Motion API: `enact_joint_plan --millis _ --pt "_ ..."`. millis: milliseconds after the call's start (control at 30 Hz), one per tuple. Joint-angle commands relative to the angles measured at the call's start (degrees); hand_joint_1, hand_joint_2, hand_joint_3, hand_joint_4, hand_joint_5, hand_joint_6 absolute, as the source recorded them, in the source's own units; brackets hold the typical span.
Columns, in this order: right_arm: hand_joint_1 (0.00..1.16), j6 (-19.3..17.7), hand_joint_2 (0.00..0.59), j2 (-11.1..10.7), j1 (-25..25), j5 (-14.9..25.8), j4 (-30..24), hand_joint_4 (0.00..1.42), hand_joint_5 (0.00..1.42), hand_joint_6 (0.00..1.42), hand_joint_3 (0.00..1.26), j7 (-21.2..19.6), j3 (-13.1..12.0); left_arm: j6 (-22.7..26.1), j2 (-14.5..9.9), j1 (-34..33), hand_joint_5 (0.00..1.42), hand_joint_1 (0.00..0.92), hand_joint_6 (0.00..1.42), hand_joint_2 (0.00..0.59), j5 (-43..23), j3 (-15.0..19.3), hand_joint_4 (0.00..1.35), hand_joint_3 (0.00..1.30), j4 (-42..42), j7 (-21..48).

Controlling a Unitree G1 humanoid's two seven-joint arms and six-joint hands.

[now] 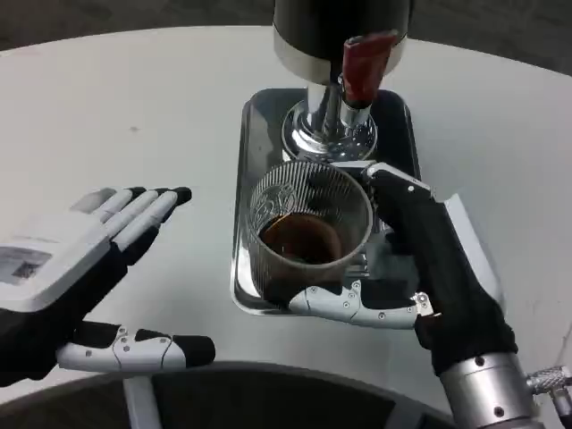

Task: Grasp the cup under the faucet to collect the drink, then remove the cup.

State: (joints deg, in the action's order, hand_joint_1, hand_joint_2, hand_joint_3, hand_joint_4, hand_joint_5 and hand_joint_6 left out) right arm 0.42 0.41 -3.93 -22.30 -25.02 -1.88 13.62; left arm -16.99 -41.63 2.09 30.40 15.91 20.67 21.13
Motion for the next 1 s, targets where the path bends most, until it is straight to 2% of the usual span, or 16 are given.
enact_joint_plan --millis 33,200,400,600,833,1000 --pt "1.13 -0.1 0.105 0.3 1.2 0.6 -3.7 0.96 1.04 1.41 0.8 0.9 1.3 0.3 0.3 1.3 0.0 0.0 0.0 0.0 1.8 -0.7 0.0 0.0 1.3 -1.4" --pt "1.13 0.9 0.105 -1.3 2.2 0.7 -8.4 0.96 1.04 1.41 0.8 4.2 1.9 -4.5 1.8 6.6 0.0 0.0 0.0 0.0 3.0 1.3 0.0 0.0 4.2 -6.7" --pt "1.12 2.8 0.104 -3.5 2.9 3.2 -12.5 0.96 1.04 1.42 0.8 8.9 1.0 -10.5 3.1 12.3 0.0 0.0 0.0 0.0 3.0 3.0 0.0 0.0 5.0 -11.2" --pt "1.12 3.6 0.104 -5.2 4.1 5.9 -14.4 0.96 1.04 1.42 0.8 11.6 -0.3 -10.8 4.0 14.1 0.0 0.0 0.0 0.0 3.9 2.1 0.0 0.0 6.6 -10.8" --pt "1.11 5.3 0.103 -7.8 9.2 9.7 -18.3 0.96 1.04 1.42 0.8 14.8 -2.1 -9.8 4.9 14.8 0.0 0.0 0.0 0.0 4.8 0.7 0.0 0.0 8.8 -9.5" --pt "1.1 5.7 0.103 -8.8 10.4 11.3 -20.2 0.96 1.04 1.42 0.8 15.4 -3.6 -9.3 5.2 14.7 0.0 0.0 0.0 0.0 5.3 -0.1 0.0 0.0 9.3 -9.4"
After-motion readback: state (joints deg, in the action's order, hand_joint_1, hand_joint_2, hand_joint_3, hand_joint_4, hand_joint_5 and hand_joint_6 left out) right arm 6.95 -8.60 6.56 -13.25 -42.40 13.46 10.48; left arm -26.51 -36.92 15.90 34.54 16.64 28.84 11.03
